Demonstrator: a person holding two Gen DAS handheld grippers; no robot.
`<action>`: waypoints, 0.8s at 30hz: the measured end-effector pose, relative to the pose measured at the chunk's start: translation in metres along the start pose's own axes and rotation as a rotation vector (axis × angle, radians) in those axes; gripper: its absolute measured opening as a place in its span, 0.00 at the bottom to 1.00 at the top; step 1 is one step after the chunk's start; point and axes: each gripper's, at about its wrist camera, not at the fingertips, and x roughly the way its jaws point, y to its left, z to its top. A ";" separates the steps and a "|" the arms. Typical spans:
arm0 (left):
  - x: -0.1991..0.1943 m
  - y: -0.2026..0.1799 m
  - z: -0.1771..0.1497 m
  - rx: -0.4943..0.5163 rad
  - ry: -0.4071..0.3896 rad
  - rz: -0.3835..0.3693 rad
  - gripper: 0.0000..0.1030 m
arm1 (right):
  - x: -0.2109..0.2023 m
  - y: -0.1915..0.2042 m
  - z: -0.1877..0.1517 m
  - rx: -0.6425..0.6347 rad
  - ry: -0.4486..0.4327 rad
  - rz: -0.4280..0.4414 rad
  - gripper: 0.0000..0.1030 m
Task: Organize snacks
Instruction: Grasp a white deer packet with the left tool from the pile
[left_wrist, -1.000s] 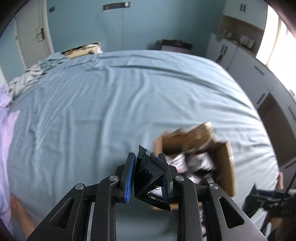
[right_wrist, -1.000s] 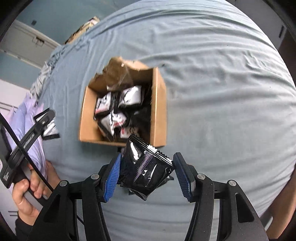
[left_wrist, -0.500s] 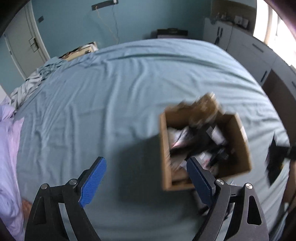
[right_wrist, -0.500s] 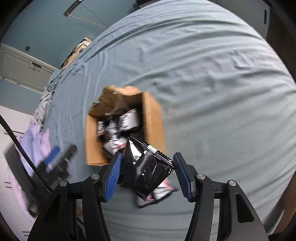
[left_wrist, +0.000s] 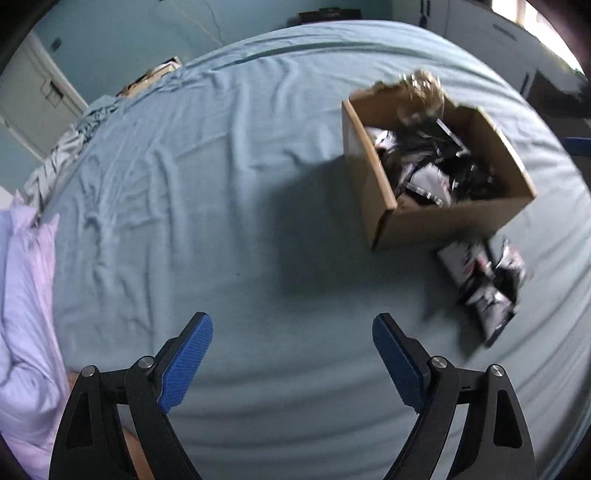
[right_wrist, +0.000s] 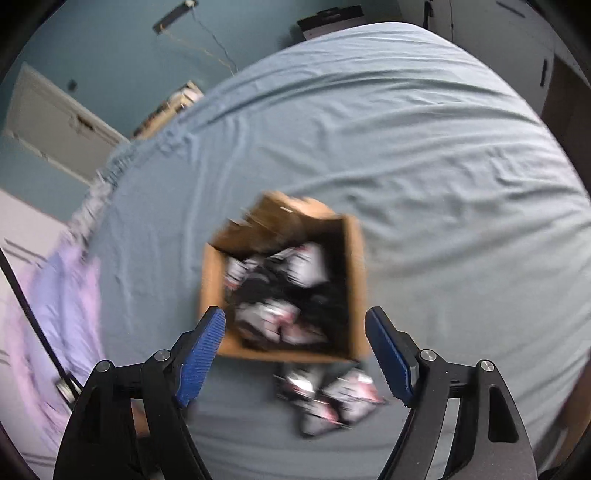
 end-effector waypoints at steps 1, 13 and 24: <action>0.002 -0.001 0.001 0.002 0.005 0.003 0.87 | -0.003 -0.008 -0.004 -0.009 0.012 -0.025 0.75; 0.000 -0.042 0.006 0.128 -0.026 0.006 0.87 | -0.034 -0.077 -0.032 0.008 0.102 -0.194 0.75; 0.014 -0.127 0.018 0.314 -0.062 -0.040 0.87 | -0.006 -0.079 -0.043 -0.025 0.204 -0.167 0.75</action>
